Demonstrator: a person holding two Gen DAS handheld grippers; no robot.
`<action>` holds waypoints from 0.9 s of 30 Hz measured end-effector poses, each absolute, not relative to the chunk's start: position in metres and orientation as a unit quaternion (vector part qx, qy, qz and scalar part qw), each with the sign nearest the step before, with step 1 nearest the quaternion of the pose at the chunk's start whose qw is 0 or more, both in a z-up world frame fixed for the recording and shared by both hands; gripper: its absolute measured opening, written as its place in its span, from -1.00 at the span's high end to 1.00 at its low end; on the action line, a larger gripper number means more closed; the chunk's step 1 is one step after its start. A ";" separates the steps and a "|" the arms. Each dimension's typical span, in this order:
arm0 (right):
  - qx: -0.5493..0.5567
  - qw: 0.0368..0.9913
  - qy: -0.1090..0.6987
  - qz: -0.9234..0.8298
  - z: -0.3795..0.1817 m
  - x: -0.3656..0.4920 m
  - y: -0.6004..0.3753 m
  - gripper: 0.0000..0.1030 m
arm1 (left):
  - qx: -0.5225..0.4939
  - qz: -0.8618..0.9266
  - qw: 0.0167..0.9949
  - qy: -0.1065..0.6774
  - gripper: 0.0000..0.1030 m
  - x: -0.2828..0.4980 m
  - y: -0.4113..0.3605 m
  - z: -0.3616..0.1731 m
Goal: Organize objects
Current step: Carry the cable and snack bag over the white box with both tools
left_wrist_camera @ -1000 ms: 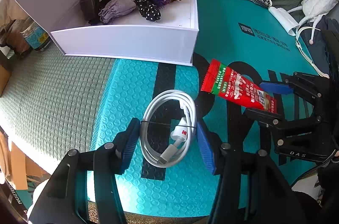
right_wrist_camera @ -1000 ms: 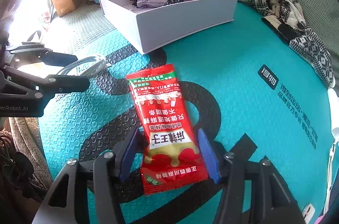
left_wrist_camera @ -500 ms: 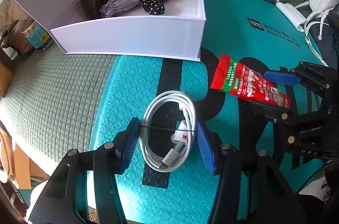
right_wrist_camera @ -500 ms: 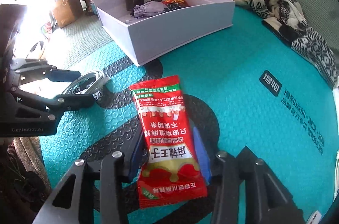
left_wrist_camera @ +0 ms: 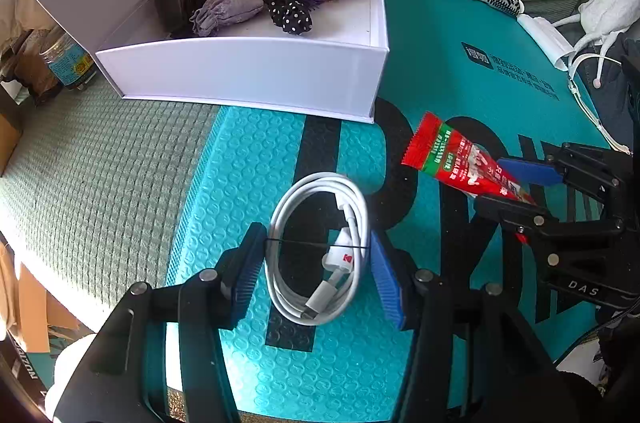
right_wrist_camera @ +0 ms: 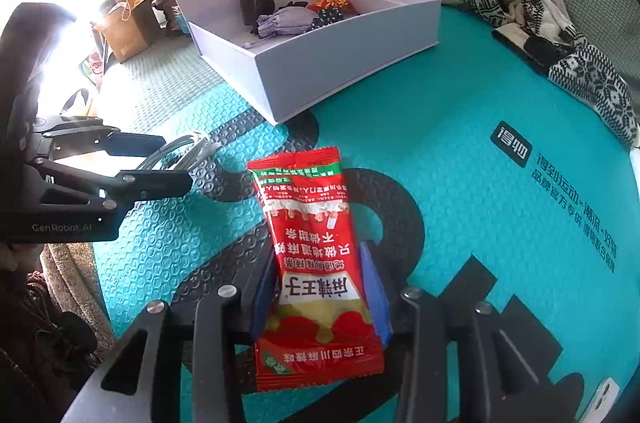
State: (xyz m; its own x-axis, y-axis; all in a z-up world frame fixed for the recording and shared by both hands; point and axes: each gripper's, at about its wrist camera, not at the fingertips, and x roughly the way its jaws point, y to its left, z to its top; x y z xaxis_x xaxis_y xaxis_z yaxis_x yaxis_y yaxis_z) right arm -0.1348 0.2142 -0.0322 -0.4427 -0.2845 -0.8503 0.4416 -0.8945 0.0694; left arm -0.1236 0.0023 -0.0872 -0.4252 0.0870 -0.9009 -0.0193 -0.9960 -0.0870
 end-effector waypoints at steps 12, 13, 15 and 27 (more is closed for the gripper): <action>0.468 0.242 0.082 -0.846 -0.002 -0.123 0.208 0.20 | -0.525 0.850 0.037 -0.040 0.03 -0.116 -0.007 -0.064; 0.464 0.246 0.084 -0.847 0.001 -0.122 0.207 0.20 | -0.524 0.850 0.035 -0.038 0.03 -0.116 -0.008 -0.062; 0.458 0.251 0.088 -0.848 0.008 -0.120 0.205 0.20 | -0.521 0.852 0.030 -0.035 0.03 -0.114 -0.009 -0.056; 0.415 0.268 0.100 -0.864 0.052 -0.126 0.194 0.20 | -0.493 0.870 0.029 -0.005 0.03 -0.113 -0.011 0.002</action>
State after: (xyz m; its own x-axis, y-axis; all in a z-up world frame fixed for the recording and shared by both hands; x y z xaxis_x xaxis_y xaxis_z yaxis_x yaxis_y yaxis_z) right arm -0.1258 0.1944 0.0518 -0.5120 -0.3795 -0.7706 0.5449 -0.8370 0.0502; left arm -0.1128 -0.0109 0.0025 -0.5131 0.0543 -0.8566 -0.0451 -0.9983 -0.0363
